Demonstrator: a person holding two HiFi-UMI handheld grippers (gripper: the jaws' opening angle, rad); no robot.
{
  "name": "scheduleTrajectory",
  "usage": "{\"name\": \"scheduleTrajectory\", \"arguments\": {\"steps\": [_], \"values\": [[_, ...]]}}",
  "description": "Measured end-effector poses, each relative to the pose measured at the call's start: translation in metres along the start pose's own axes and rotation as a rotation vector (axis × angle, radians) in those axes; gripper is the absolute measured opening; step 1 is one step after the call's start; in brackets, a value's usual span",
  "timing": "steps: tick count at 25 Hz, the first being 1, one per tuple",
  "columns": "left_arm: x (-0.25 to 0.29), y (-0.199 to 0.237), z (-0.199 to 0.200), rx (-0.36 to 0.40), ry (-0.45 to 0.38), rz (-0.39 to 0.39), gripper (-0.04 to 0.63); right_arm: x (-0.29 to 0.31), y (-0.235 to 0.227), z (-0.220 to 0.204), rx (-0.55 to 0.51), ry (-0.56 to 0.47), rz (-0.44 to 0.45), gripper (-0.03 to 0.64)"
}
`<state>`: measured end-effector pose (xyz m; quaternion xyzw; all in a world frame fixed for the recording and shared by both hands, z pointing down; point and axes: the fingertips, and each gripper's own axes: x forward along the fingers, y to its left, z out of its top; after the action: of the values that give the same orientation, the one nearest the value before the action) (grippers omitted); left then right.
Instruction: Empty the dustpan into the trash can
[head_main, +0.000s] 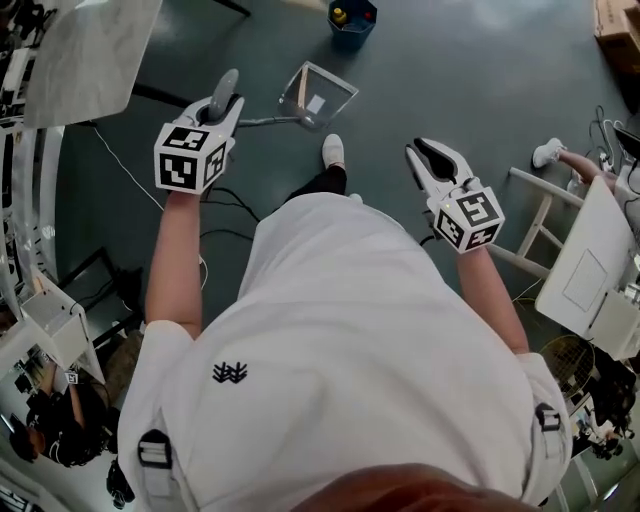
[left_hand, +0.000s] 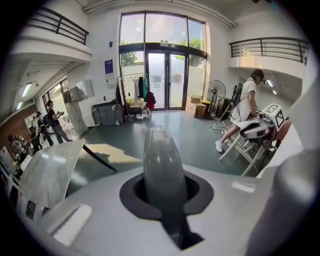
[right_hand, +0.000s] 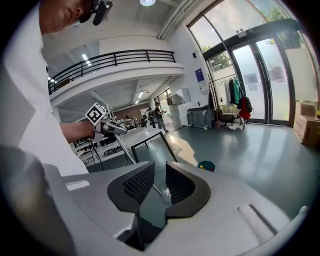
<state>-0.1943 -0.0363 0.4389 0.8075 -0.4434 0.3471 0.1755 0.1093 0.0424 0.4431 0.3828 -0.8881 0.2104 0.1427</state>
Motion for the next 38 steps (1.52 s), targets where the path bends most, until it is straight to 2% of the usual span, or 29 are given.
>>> {"name": "scheduleTrajectory", "arguments": {"steps": [8,11,15,19,27,33,38], "values": [[0.076,0.062,0.101,0.153,0.011,-0.056,0.08,0.039,-0.056,0.067,0.026,-0.041,-0.101,0.058],[0.113,0.084,0.139,0.21,0.005,-0.063,0.08,0.049,-0.08,0.075,0.036,-0.04,-0.139,0.058],[0.157,0.107,0.174,0.249,0.012,-0.047,0.08,0.047,-0.111,0.077,0.06,-0.023,-0.163,0.058],[0.206,0.116,0.212,0.302,0.024,-0.029,0.078,0.05,-0.154,0.083,0.095,-0.019,-0.174,0.058],[0.299,0.075,0.257,0.482,0.111,-0.019,0.077,0.058,-0.234,0.118,0.078,-0.015,-0.123,0.058],[0.346,0.034,0.272,0.725,0.199,-0.013,0.075,0.048,-0.291,0.132,0.091,-0.018,-0.124,0.058],[0.365,-0.006,0.264,0.922,0.25,-0.014,0.075,0.045,-0.32,0.127,0.116,-0.022,-0.105,0.058]]}}
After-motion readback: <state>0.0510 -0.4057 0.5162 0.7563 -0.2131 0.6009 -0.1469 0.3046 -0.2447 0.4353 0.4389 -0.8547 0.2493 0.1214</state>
